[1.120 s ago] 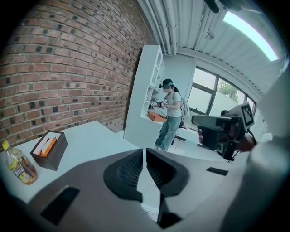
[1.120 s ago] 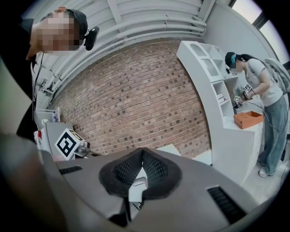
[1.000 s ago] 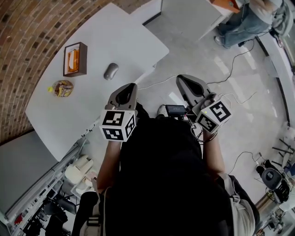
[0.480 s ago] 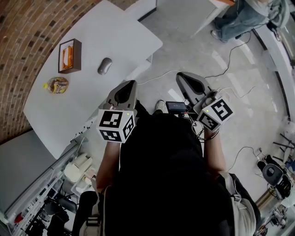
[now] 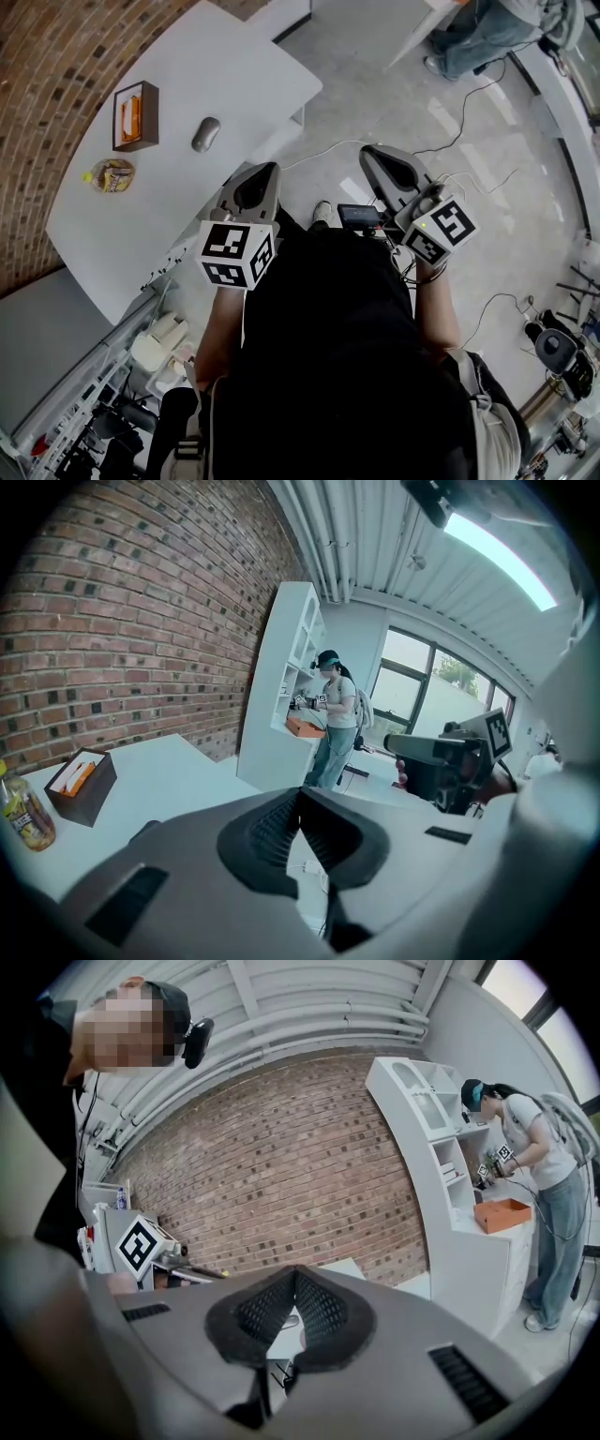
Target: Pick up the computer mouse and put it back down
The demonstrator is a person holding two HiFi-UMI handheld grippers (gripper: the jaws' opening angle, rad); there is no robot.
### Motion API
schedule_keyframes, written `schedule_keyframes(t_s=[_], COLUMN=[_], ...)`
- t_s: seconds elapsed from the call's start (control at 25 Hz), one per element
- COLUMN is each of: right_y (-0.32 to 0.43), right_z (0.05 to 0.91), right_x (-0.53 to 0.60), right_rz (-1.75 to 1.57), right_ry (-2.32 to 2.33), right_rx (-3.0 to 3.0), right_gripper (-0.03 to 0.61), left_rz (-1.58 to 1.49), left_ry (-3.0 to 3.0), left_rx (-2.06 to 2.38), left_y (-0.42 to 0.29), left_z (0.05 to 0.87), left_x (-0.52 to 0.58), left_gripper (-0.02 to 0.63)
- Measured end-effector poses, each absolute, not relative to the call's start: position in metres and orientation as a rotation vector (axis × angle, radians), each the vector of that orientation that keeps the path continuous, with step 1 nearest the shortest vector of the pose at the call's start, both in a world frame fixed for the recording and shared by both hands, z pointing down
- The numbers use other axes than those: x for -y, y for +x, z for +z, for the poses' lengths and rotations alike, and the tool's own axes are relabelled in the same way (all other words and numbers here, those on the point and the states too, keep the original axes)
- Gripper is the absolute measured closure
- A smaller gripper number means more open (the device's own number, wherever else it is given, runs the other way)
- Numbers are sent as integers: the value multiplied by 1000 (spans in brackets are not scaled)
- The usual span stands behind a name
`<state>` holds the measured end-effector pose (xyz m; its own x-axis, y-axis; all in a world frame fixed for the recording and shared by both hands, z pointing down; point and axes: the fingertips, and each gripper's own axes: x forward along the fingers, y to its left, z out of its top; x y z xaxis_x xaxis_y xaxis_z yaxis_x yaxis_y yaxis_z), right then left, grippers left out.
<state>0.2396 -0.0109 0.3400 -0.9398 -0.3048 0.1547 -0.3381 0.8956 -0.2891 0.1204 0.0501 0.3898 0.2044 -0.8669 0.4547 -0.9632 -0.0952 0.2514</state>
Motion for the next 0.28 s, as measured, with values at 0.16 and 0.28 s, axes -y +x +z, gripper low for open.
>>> schedule_keyframes(t_s=[0.16, 0.28], right_y=[243, 242], right_z=[336, 332], right_x=[13, 15], right_rz=[472, 484], right_ry=[501, 501], right_rx=[2961, 2983], right_gripper=[561, 561], left_rz=[257, 258], left_ry=[1995, 1997], left_rx=[1697, 1699], left_y=[123, 123], left_z=[388, 387], left_x=[-48, -47], left_gripper=[598, 598])
